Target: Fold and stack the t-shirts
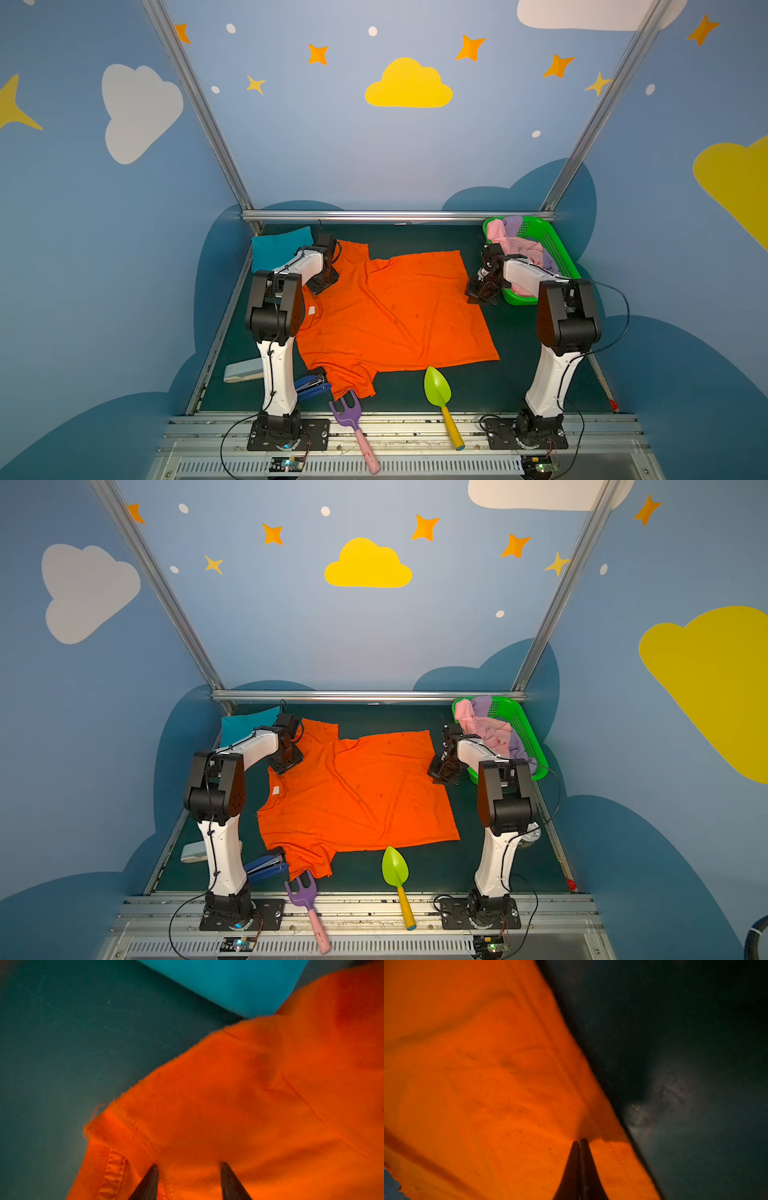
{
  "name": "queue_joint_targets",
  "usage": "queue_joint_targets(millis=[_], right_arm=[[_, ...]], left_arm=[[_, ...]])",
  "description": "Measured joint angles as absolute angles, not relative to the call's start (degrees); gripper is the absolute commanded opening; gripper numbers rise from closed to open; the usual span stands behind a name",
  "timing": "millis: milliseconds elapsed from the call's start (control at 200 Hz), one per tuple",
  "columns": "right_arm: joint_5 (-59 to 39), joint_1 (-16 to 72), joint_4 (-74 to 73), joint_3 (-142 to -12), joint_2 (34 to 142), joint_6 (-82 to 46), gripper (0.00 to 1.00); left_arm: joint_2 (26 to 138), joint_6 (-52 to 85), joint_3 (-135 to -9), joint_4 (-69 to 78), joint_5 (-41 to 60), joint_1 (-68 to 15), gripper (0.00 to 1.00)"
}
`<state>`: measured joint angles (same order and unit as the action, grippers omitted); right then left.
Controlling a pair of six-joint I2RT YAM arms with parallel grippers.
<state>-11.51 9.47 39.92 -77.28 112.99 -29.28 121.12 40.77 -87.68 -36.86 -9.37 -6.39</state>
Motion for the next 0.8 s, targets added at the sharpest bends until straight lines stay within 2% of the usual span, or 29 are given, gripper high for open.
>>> queue_joint_targets(millis=[190, 320, 486, 576, 676, 801], right_arm=[[-10.28, 9.65, 39.44, -76.71, 112.57, -30.06, 0.00], [-7.20, 9.87, 38.89, -71.29, 105.36, -30.30, 0.01], [-2.72, 10.02, 39.20, -63.81, 88.47, -31.00, 0.22], [-1.50, 10.28, 39.24, -59.88, 81.36, -31.48, 0.29], [-1.30, 10.98, 39.86, -55.35, 78.35, -32.05, 0.33], [-2.04, 11.35, 41.41, -50.65, 78.30, -32.29, 0.38]], left_arm=[[124.84, 40.14, -94.11, -38.92, -9.63, -5.43, 0.47], [122.15, 39.40, -91.24, -38.26, -9.41, -5.26, 0.51], [105.80, 39.38, -79.75, -38.92, -11.07, -8.32, 0.55], [93.86, 39.90, -73.45, -39.29, -12.80, -12.05, 0.53], [81.76, 41.04, -65.60, -39.86, -13.50, -17.45, 0.46], [74.63, 43.13, -57.14, -43.46, -14.00, -25.28, 0.42]])
